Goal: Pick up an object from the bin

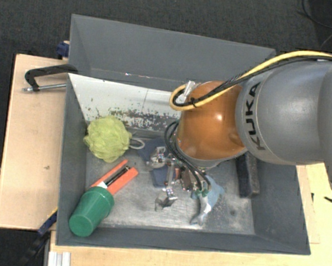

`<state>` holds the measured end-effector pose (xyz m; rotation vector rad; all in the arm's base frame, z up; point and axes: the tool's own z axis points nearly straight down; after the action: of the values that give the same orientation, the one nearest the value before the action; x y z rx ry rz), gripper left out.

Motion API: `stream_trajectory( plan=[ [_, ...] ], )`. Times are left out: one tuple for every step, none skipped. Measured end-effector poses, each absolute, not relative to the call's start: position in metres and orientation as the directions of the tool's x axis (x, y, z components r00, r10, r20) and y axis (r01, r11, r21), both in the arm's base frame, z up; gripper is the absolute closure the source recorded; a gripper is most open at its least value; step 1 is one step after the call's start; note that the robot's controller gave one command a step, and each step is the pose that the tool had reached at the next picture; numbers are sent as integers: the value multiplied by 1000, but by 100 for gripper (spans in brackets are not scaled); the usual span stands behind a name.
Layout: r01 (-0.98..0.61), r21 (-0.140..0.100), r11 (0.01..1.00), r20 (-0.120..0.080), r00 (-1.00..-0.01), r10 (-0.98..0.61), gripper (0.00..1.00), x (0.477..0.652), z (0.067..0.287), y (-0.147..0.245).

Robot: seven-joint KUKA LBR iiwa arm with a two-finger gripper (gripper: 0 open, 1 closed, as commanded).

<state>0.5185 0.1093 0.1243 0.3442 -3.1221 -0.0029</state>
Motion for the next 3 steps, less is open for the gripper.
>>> stream_trajectory(
  plan=[
    [-269,0,963,-8,-963,-269,0,535,104,137],
    [-214,3,977,-12,-977,-213,0,558,82,154],
    [-342,-3,940,-15,-940,-342,100,562,75,169]
  ],
)
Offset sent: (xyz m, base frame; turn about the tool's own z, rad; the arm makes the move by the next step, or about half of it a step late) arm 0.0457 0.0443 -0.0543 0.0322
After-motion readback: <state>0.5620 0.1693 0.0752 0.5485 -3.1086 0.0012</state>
